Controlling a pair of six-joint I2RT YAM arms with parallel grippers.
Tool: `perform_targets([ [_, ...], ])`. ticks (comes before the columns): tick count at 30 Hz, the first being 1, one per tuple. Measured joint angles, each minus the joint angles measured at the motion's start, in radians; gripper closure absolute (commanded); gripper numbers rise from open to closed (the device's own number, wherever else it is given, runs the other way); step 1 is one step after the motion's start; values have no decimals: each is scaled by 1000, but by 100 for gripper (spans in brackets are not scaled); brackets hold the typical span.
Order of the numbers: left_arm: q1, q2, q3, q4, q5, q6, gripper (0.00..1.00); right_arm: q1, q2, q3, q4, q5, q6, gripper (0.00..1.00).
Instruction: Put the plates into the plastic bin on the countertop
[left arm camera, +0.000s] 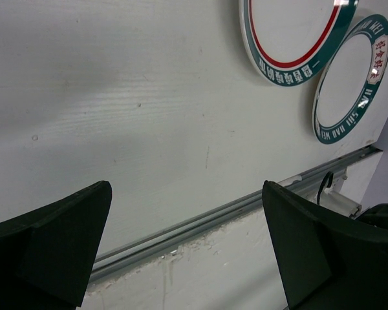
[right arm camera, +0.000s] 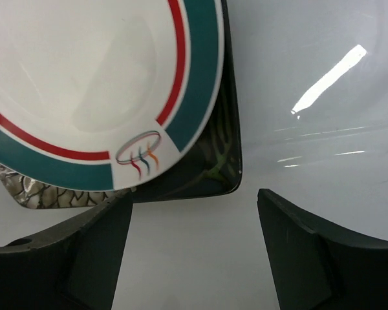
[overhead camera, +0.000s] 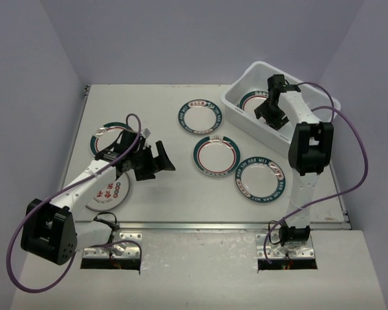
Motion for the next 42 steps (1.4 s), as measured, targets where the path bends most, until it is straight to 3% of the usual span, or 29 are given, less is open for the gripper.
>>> perform_targets([
  [4, 0, 49, 0, 4, 4, 17, 0, -6, 4, 27, -52, -11, -12, 6],
  [9, 0, 109, 0, 49, 22, 16, 0, -1, -25, 106, -108, -85, -54, 1],
  [14, -1, 181, 1, 196, 71, -17, 0, 15, -153, 174, -91, -198, -144, 1],
  [17, -1, 273, 21, 290, 100, -40, 0, 24, -326, 94, -4, -364, -232, 1],
  [22, -5, 474, 73, 428, 138, -54, 2, 32, -685, -248, 233, -746, -286, 1],
  [25, -8, 576, 110, 486, 172, -68, 11, 35, -795, -418, 336, -927, -273, 1],
  [30, -28, 687, 201, 574, 213, -93, 33, 34, -846, -593, 396, -1063, -266, 1],
  [34, -45, 773, 270, 616, 232, -117, 56, 34, -868, -635, 393, -1106, -274, 1],
  [42, -62, 901, 373, 648, 279, -141, 75, 20, -933, -638, 412, -1165, -291, 1],
])
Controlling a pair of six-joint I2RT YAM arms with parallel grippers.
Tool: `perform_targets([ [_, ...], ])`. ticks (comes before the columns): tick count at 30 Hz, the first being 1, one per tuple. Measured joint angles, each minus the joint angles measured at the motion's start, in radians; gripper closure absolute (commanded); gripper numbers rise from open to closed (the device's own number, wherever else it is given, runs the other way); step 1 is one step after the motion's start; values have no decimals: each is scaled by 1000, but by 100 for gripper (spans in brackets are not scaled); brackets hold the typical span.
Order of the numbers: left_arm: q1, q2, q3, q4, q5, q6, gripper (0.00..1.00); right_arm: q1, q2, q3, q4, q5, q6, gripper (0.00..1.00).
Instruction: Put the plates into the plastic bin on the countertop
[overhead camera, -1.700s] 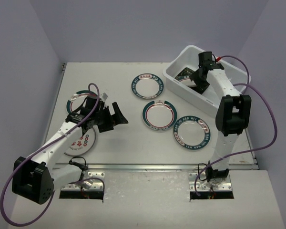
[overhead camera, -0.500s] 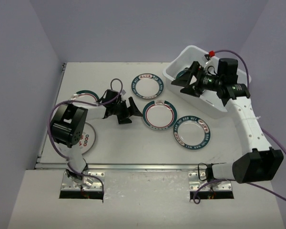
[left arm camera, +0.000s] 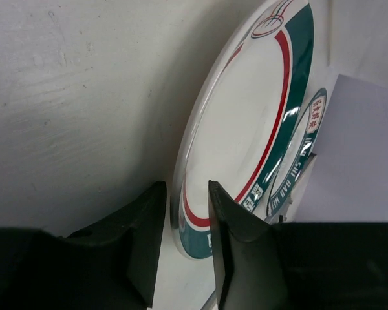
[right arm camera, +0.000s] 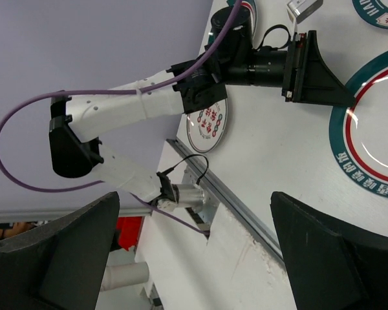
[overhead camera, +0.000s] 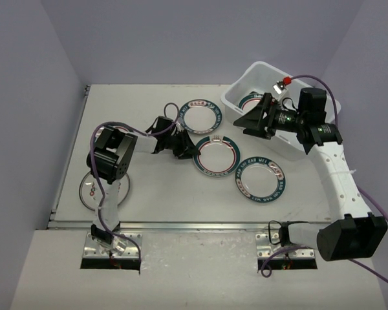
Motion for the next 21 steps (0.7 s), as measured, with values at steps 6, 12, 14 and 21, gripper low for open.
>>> perform_targets([
  [6, -4, 24, 4, 14, 15, 6, 100, -7, 0, 0, 0, -5, -15, 1],
  [12, -7, -168, -135, -60, -109, 9, 100, -7, 6, -12, 4, 7, -43, 1],
  [14, -7, -326, -206, -134, -171, 22, 100, -7, 11, -34, 11, 20, -59, 1],
  [21, -6, -776, -303, -227, -147, 29, 100, 2, 104, -115, -7, 84, -181, 11],
])
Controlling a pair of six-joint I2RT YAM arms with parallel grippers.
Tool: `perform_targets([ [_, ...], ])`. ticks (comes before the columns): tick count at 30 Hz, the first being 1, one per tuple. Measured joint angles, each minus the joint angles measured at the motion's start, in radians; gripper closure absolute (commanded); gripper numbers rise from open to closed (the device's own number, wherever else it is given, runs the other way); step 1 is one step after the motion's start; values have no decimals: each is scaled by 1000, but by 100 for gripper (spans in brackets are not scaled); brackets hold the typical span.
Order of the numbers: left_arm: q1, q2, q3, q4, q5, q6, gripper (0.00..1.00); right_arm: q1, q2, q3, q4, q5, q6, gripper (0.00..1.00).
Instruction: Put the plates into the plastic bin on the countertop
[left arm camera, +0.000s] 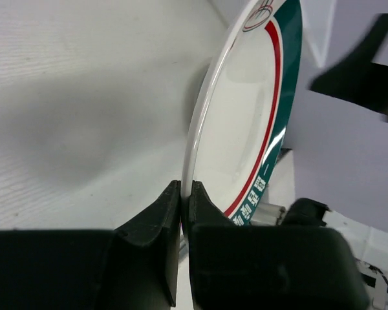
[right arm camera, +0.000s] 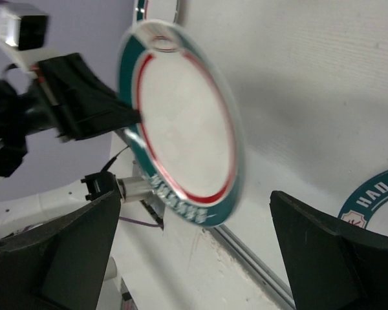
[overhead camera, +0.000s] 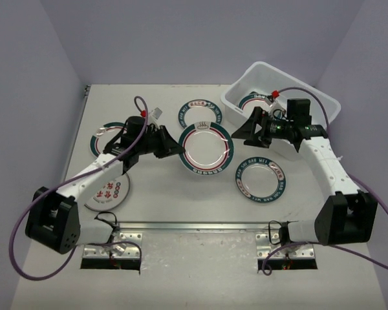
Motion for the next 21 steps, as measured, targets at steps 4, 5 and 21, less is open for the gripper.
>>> perform_targets([
  [4, 0, -107, -4, 18, 83, -30, 100, 40, 73, -27, -1, 2, -47, 41],
  [5, 0, -116, -4, 26, 100, -42, 100, 55, 80, -37, 4, -3, -52, 62],
  [21, 5, -125, 261, -367, -194, -3, 0, -112, 72, 5, 15, 329, 258, 100],
])
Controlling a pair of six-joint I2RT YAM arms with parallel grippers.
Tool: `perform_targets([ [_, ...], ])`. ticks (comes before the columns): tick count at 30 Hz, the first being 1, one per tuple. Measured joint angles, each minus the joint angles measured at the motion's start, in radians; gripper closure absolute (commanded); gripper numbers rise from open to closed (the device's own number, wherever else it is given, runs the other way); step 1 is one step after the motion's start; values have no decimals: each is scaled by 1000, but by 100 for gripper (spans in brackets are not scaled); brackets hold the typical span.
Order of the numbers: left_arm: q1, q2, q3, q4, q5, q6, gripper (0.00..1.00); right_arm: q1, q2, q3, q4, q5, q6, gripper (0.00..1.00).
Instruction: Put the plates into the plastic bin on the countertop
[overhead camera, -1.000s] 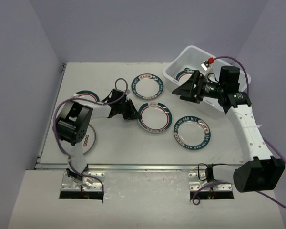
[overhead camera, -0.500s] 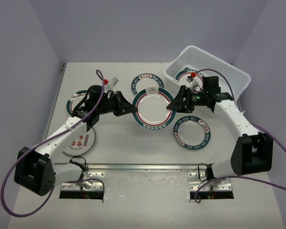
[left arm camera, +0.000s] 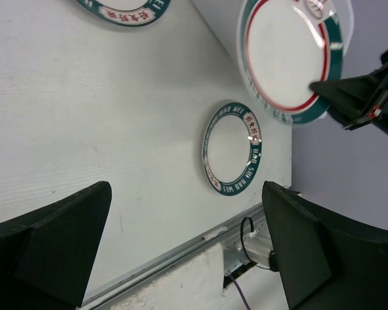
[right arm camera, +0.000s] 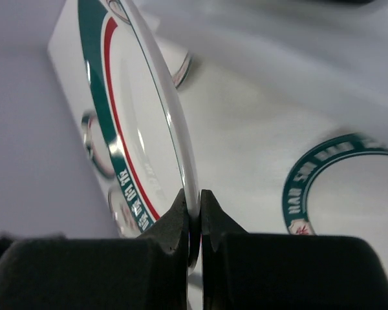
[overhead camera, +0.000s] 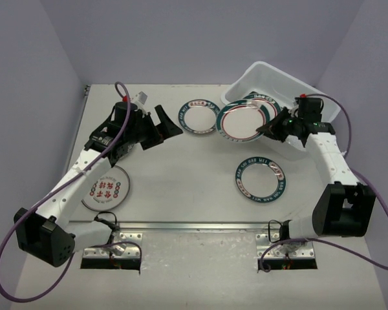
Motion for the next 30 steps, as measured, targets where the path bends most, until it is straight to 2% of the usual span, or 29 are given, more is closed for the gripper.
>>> perform_targets([
  [4, 3, -70, -45, -59, -40, 18, 0, -51, 37, 111, -48, 347, 209, 100],
  [8, 3, -121, -126, -87, -39, 20, 0, -44, 135, 267, -138, 545, 394, 100],
  [13, 3, -185, -224, -119, -25, 14, 0, -16, 365, 510, -196, 670, 503, 100],
  [21, 3, -241, -249, -127, -8, 10, 0, 15, 569, 640, -280, 733, 482, 99],
  [22, 3, -245, -249, -127, -6, 10, 0, 18, 586, 652, -282, 738, 468, 91],
  [23, 3, -246, -249, -128, -4, 11, 0, 20, 594, 655, -281, 739, 451, 76],
  [26, 3, -244, -252, -129, 4, 15, 0, 25, 595, 644, -265, 730, 401, 26],
  [27, 4, -241, -253, -130, 8, 18, 0, 25, 595, 644, -261, 723, 386, 15],
  [30, 4, -227, -255, -132, 18, 26, 0, 25, 595, 645, -266, 704, 346, 5],
])
